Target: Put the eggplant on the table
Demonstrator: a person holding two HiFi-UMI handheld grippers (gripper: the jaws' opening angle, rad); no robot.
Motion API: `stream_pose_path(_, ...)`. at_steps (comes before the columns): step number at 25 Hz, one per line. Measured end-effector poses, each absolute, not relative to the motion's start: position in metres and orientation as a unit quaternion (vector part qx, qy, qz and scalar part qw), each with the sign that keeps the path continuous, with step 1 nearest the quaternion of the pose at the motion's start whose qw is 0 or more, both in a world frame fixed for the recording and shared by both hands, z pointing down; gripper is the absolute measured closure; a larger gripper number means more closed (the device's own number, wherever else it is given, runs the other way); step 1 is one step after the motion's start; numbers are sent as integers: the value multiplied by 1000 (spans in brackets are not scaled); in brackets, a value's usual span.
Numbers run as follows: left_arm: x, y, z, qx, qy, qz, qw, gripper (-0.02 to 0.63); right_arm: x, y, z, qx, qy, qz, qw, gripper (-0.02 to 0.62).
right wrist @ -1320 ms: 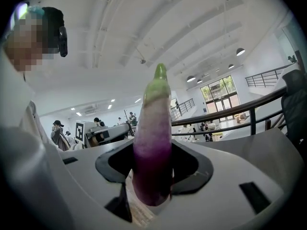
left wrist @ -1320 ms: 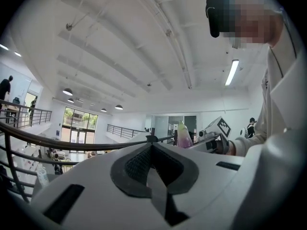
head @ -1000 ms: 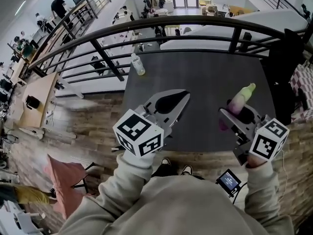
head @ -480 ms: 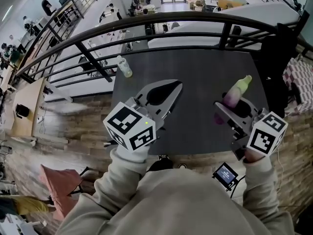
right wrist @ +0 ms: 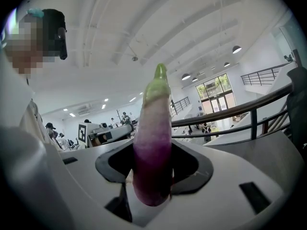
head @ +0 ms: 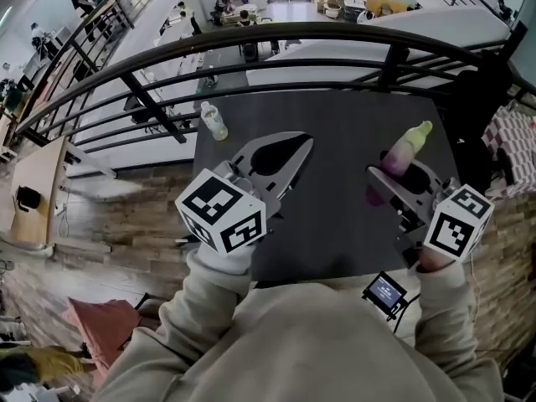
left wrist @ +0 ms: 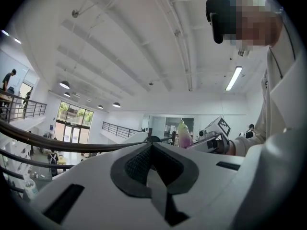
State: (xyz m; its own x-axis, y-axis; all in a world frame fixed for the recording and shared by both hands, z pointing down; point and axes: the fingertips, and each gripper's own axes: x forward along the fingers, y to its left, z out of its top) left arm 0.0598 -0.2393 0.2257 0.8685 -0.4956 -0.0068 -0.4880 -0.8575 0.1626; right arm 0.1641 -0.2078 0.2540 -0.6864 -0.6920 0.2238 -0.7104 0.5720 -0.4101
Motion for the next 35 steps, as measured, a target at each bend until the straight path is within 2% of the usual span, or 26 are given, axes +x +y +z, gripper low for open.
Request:
stream_pose_path(8,14,-278,231,963,-249,-32,95,604,115,-248,247,399,-886,232,34,373)
stream_pose_path(22,26,-299,228,964,-247,-24,93,604,124,-284,245,385,-888,248,35,373)
stream_pose_path(35,13,-311,262,956,-269,-4,122,604,108,-300,281,357,-892,274,50,373)
